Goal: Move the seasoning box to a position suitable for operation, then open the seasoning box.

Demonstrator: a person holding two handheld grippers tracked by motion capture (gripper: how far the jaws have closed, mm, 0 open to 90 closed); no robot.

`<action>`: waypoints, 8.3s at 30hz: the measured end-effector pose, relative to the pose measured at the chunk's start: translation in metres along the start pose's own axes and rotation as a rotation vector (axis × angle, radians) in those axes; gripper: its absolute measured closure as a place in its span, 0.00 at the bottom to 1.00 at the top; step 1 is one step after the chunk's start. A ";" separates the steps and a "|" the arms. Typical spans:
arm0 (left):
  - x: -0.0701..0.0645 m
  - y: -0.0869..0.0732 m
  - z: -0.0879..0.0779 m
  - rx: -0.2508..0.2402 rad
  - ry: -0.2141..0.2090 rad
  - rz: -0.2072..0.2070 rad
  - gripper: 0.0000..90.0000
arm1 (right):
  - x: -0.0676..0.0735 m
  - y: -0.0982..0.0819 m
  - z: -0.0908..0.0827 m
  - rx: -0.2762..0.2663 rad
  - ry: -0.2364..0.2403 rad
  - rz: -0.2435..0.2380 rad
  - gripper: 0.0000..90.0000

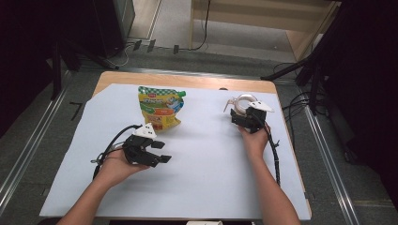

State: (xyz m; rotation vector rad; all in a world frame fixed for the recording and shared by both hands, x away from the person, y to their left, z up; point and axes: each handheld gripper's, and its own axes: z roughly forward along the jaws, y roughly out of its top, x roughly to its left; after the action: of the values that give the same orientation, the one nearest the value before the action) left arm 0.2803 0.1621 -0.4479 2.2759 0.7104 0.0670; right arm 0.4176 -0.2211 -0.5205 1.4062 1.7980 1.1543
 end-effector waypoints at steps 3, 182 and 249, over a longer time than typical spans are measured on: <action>0.000 0.000 0.000 0.002 0.002 -0.001 0.45 | 0.000 0.000 0.000 0.001 -0.002 -0.002 0.13; 0.005 0.024 0.022 0.027 -0.118 -0.009 1.00 | 0.091 -0.018 -0.164 0.166 0.555 -0.186 1.00; -0.044 0.042 0.056 0.056 -0.210 0.070 0.94 | 0.095 -0.022 -0.171 0.195 0.488 -0.156 1.00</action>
State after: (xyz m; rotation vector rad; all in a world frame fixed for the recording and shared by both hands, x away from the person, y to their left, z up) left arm 0.2772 0.0795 -0.4538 2.3181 0.5294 -0.1583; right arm 0.2364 -0.1796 -0.4547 1.1211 2.3671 1.3493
